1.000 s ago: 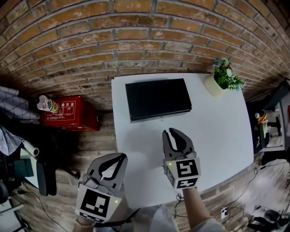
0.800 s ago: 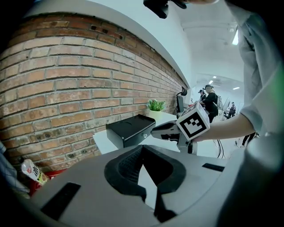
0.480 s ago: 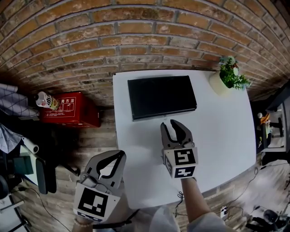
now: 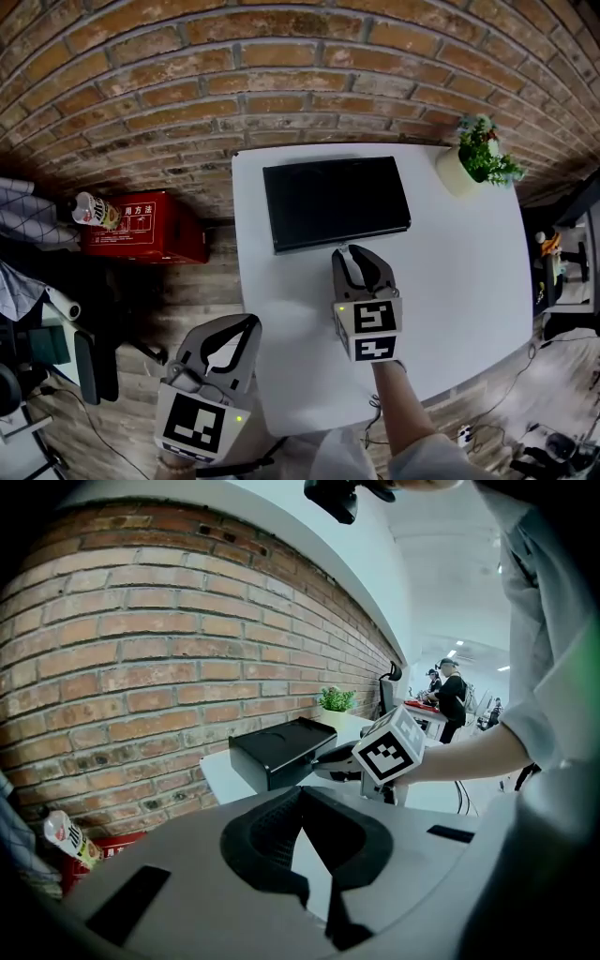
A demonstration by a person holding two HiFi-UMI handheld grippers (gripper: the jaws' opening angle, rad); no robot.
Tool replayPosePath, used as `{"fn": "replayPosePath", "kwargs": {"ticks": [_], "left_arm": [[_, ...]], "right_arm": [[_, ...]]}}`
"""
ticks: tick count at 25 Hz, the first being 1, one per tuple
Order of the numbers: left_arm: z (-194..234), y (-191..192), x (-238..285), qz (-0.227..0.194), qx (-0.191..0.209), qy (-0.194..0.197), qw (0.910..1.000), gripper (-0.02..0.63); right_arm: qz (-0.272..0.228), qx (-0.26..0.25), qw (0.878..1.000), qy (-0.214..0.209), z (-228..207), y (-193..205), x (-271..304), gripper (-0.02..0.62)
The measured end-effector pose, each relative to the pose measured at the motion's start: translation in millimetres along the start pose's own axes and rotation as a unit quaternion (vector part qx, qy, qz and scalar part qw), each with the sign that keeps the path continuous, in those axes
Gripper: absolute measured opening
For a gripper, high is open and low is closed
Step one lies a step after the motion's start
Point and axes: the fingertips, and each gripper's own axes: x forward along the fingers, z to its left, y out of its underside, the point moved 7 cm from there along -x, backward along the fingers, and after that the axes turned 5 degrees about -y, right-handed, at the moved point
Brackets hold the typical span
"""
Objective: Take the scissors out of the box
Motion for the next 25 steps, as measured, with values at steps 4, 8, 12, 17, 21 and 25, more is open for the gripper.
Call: {"fn": "replayPosePath", "kwargs": {"ticks": [4, 8, 12, 17, 21, 25], "left_arm": [[-0.3, -0.3, 2.1, 0.002, -0.002, 0.003, 1.0000, 0.017], [-2.0, -0.1, 2.7, 0.004, 0.004, 0.006, 1.0000, 0.017], [-4.1, -0.5, 4.7, 0.003, 0.004, 0.012, 0.9999, 0.017], [-6.4, -0.5, 6.0, 0.000, 0.008, 0.021, 0.9998, 0.017], [-8.1, -2.7, 5.6, 0.001, 0.015, 0.027, 0.9995, 0.017], [-10.6, -5.0, 6.5, -0.001, 0.016, 0.032, 0.9994, 0.017]], "right_arm": [[0.002, -0.006, 1.000, 0.005, -2.2, 0.2, 0.7, 0.098], [0.004, -0.007, 1.000, 0.008, -0.7, 3.1, -1.7, 0.095], [0.002, -0.006, 1.000, 0.010, 0.1, 4.6, -5.7, 0.095], [0.006, -0.007, 1.000, 0.014, 2.4, 8.1, -11.2, 0.095], [0.009, -0.001, 1.000, 0.013, 4.9, 12.1, -17.0, 0.095], [0.012, 0.003, 1.000, 0.013, 6.2, 14.8, -22.3, 0.095]]}}
